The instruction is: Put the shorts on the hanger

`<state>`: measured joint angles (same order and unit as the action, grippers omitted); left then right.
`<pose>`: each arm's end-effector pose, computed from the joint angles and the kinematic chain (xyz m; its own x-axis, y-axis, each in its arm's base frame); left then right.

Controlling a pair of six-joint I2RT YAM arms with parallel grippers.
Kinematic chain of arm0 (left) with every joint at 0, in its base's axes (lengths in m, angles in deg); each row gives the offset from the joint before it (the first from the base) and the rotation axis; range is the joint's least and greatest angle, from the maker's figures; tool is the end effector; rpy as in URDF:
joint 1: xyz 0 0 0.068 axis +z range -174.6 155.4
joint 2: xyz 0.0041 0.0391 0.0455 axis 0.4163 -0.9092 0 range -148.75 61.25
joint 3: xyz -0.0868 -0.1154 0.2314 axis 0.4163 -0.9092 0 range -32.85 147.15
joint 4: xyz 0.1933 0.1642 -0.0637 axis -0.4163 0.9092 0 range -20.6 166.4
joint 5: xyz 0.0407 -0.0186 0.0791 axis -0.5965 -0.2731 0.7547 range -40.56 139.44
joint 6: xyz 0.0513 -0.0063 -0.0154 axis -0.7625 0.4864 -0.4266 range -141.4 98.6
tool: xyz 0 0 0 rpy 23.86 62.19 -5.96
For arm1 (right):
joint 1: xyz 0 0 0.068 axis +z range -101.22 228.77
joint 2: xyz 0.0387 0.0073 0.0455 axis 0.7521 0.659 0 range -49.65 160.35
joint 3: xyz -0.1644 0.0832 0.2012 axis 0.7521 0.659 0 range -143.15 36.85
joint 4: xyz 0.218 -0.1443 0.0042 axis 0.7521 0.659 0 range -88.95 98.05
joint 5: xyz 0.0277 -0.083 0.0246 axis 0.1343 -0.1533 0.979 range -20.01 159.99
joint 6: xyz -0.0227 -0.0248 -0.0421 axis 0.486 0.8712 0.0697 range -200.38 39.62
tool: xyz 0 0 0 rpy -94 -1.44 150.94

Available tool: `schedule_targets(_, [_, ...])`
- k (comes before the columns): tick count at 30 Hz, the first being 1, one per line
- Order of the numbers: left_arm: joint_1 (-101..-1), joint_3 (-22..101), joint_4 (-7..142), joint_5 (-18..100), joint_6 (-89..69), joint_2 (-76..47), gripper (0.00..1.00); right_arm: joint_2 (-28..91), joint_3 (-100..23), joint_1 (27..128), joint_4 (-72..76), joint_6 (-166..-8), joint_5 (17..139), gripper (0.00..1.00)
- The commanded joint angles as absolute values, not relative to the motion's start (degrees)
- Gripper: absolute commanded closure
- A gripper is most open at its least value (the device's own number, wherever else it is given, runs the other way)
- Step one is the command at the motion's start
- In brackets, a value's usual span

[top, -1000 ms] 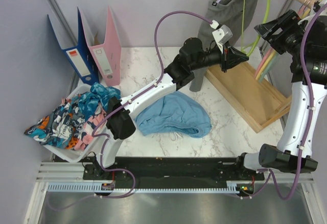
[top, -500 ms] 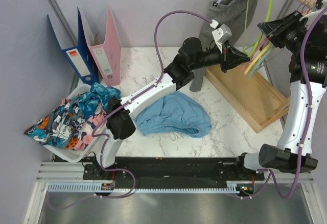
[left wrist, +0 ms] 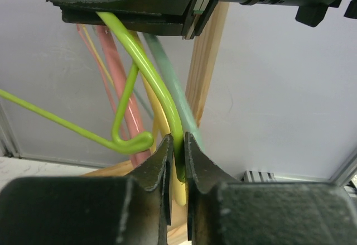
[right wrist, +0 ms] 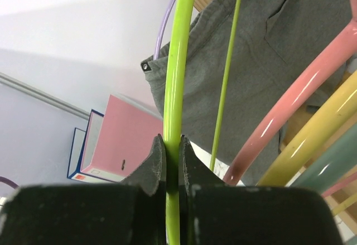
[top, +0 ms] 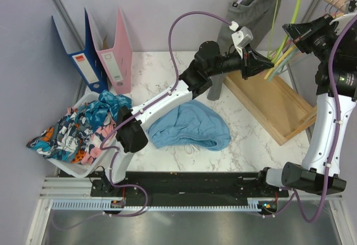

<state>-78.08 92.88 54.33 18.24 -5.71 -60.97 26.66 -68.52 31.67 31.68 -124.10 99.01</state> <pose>0.2831 -0.4133 0.4450 -0.0822 -0.2775 -0.9572 0.9944 0.0411 -0.0974 0.2418 -0.0562 0.5386 -0.1616 0.6821 -0.7131 -0.1309 0.7014 0.7006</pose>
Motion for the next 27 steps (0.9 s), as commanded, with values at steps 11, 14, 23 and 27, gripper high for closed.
schedule_targets(11, [-78.2,85.4,55.5,19.0,-10.6,-48.8,0.05,17.9,-67.9,31.9,34.1,-126.5,107.0,1.0])
schedule_targets(14, [-78.2,80.6,56.4,19.6,-12.2,-44.3,0.01,16.0,-66.9,31.9,35.1,-126.5,108.3,1.0])
schedule_targets(23, [-78.1,65.2,63.1,20.1,-16.4,-28.7,0.0,8.8,-63.3,31.9,41.9,-124.4,117.1,1.0])
schedule_targets(27, [-78.3,52.3,64.3,15.2,-22.0,-19.7,0.0,2.2,-60.0,31.9,43.5,-119.4,121.7,1.0])
